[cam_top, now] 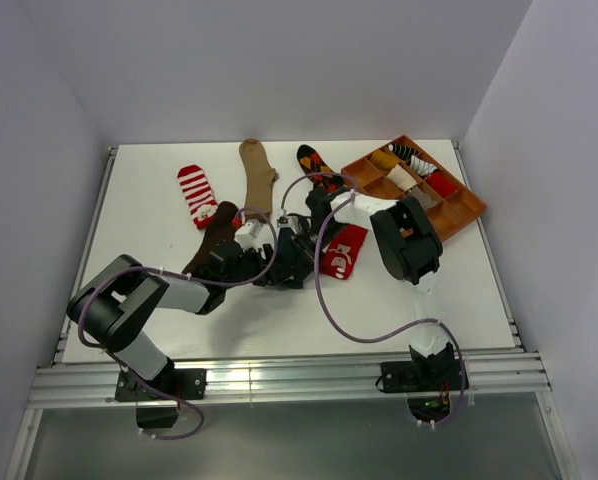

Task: Roll the socks
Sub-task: Roll the sock at the center of the board.

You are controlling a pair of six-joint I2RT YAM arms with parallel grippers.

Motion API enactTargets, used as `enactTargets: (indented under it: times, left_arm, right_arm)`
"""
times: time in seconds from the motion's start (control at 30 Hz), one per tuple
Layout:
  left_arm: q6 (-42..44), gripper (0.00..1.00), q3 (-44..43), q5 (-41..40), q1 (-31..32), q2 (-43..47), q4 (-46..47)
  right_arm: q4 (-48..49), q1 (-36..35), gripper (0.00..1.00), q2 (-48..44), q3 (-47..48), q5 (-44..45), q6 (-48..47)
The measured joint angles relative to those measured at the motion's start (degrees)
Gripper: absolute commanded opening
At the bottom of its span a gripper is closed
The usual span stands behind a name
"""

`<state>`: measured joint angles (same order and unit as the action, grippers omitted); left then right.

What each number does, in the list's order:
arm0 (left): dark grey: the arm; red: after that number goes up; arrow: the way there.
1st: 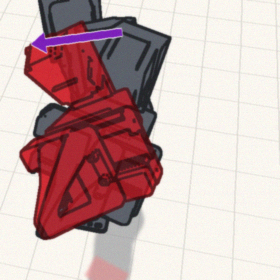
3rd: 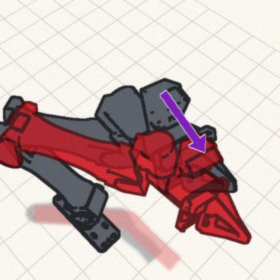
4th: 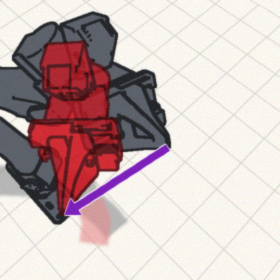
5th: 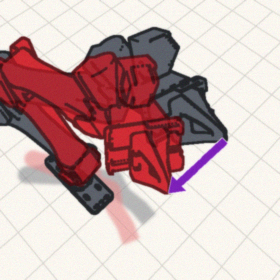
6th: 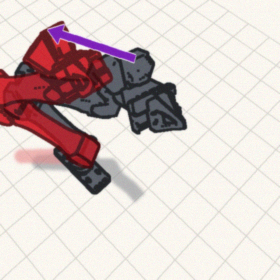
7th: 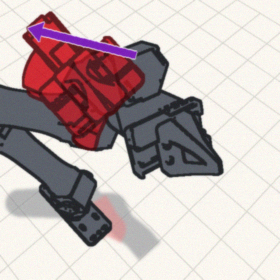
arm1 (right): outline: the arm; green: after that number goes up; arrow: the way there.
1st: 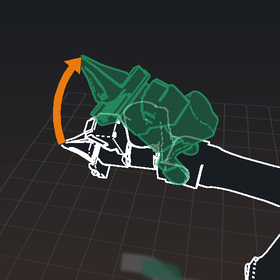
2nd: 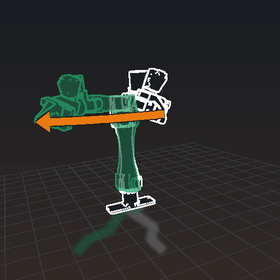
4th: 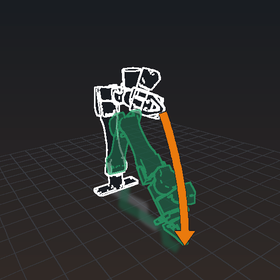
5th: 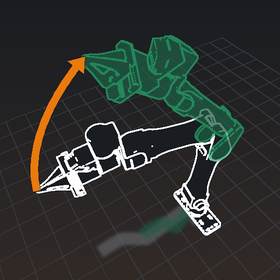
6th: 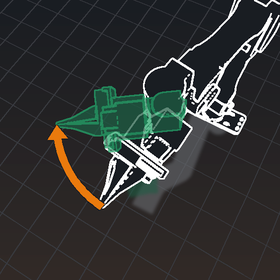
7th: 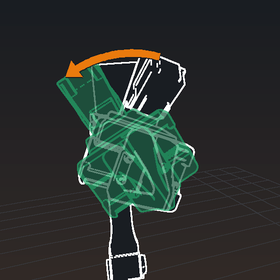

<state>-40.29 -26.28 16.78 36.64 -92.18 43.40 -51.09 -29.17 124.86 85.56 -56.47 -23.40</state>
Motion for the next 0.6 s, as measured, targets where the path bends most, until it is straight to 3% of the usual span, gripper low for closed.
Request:
enactTargets:
  times: [0.6]
  left_arm:
    - [-0.39,0.6,1.57,2.75,0.26,-3.69,5.25]
  right_arm:
    - [-2.38,3.34,0.1,3.15,2.36,-2.19,2.08]
